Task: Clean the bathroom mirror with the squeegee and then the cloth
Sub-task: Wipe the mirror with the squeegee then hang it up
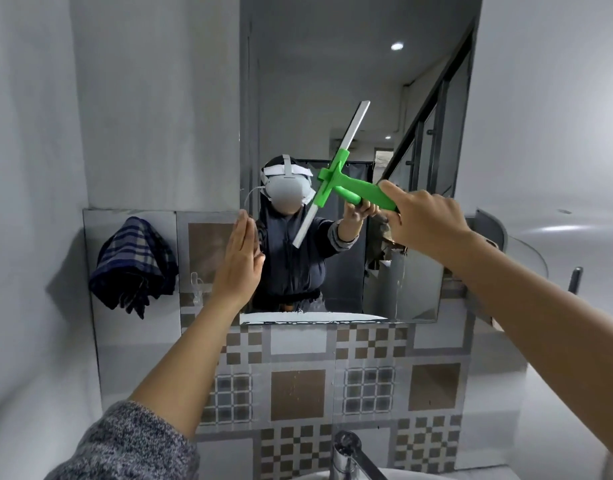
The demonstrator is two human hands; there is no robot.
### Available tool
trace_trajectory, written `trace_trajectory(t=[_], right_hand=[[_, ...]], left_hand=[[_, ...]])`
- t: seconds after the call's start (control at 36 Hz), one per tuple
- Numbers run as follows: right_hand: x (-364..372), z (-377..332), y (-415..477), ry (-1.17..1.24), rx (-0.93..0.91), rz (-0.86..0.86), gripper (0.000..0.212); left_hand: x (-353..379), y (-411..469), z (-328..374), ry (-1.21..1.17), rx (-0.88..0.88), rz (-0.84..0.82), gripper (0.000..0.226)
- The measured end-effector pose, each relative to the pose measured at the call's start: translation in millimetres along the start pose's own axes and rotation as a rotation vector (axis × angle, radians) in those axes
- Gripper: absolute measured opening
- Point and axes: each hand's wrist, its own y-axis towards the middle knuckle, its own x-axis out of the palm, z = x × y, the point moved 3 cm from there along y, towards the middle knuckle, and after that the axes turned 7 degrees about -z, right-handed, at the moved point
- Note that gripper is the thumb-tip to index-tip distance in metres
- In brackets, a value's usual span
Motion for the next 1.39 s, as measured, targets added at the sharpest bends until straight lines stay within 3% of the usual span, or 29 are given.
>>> trace_trajectory(t=[0.17,0.64,0.86,1.14,1.25,1.39], right_hand=[[11,36,-26,0.023,0.06,-0.023,0.046],[56,44,-81,0.21,0.309,-0.058,0.043],[82,43,-104,0.317,0.412,-0.016,0.049],[110,-6,-112,0.792,0.684,0.052,0.037],[116,-34,-106,0.961,0.734,0.121,0.018],[117,-72,-95,1.11,0.809,0.201,0.015]], left_hand=[[0,-1,7,-0.025,-0.011,-0.019,0.066],[-4,1,6,0.036,-0.039,-0.041,0.077],[-24,29,-1,0.077,0.055,-0.004,0.058],[-51,90,-2,0.137,0.204,0.072,0.05],[-53,98,-5,0.136,0.222,0.074,0.059],[-54,97,-12,0.117,0.249,0.061,0.065]])
